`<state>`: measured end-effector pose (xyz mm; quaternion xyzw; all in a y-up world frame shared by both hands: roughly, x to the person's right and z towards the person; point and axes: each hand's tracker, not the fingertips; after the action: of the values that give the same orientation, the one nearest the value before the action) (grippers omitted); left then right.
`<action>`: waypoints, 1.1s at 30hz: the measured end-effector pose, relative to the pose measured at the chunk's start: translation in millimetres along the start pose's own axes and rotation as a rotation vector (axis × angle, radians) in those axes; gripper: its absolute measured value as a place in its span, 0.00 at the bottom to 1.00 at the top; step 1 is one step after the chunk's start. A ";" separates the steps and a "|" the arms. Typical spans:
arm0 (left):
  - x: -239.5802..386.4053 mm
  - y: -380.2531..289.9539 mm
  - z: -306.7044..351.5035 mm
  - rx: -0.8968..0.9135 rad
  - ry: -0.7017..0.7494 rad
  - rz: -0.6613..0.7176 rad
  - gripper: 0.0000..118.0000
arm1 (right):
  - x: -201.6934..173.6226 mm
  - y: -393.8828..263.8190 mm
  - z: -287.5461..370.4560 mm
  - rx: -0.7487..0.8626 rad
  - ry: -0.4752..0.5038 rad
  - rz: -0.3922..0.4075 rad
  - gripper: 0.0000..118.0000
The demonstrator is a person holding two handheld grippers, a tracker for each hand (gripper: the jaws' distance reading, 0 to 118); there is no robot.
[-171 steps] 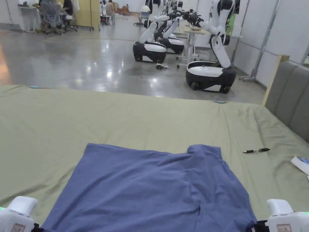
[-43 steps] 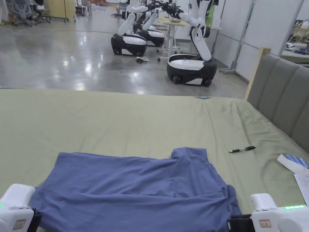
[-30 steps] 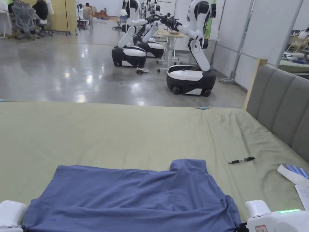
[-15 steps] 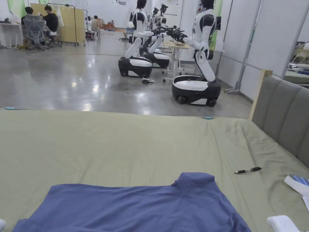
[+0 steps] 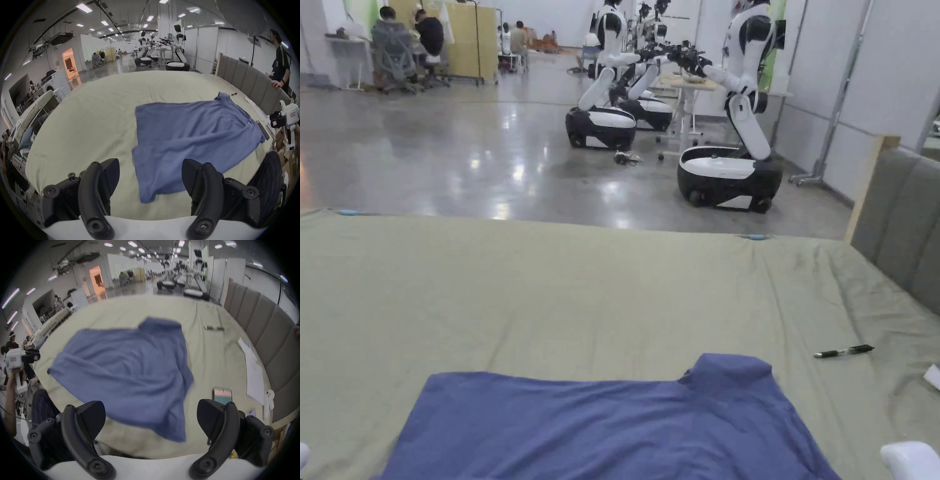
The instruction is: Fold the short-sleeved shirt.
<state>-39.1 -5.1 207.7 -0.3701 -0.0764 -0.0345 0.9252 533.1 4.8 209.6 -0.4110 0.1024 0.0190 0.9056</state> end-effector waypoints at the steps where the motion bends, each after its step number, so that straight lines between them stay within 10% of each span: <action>1: 4.2 4.0 -7.9 0.006 0.026 -0.001 0.67 | -9.8 8.4 -2.5 0.039 0.006 -0.008 0.97; 3: 6.2 11.5 -26.0 -0.005 0.041 -0.009 0.64 | -25.8 17.4 -12.8 0.109 0.029 0.000 0.85; 5: 8.4 18.9 -48.2 -0.031 0.012 0.007 0.25 | -44.7 25.6 -31.3 0.120 -0.020 0.049 0.08; 6: 9.5 23.2 -61.5 -0.036 0.014 0.012 0.07 | -54.2 28.2 -45.0 0.107 -0.071 0.070 0.01; 12: -13.8 68.3 -137.2 -0.084 0.068 -0.005 0.13 | -78.7 38.0 -91.1 0.074 0.026 0.043 0.01; 15: -27.0 98.3 -188.1 -0.134 0.101 -0.047 0.66 | -75.9 42.3 -107.4 0.045 0.030 0.034 0.01; 21: -45.8 140.8 -270.0 -0.166 0.152 -0.058 0.67 | -41.0 45.2 -123.0 0.031 -0.042 -0.032 0.01; 24: -48.1 149.9 -301.4 -0.185 0.130 -0.057 0.63 | -17.6 50.8 -127.0 0.034 -0.096 -0.064 0.01; 27: -46.1 150.2 -315.2 -0.215 0.092 -0.088 0.19 | 9.6 63.6 -133.9 0.031 -0.149 -0.080 0.01; 30: -44.0 150.2 -307.1 -0.213 0.011 -0.070 0.05 | 44.9 83.7 -152.1 0.042 -0.199 -0.109 0.05; 33: -14.5 147.3 -250.4 -0.127 0.020 -0.063 0.05 | 78.8 106.3 -184.7 0.013 -0.178 -0.151 0.59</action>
<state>-6.7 -71.2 -73.7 -0.4251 -0.0764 -0.0723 0.8990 566.2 -67.0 -3.4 -0.4085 -0.0095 -0.0134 0.9126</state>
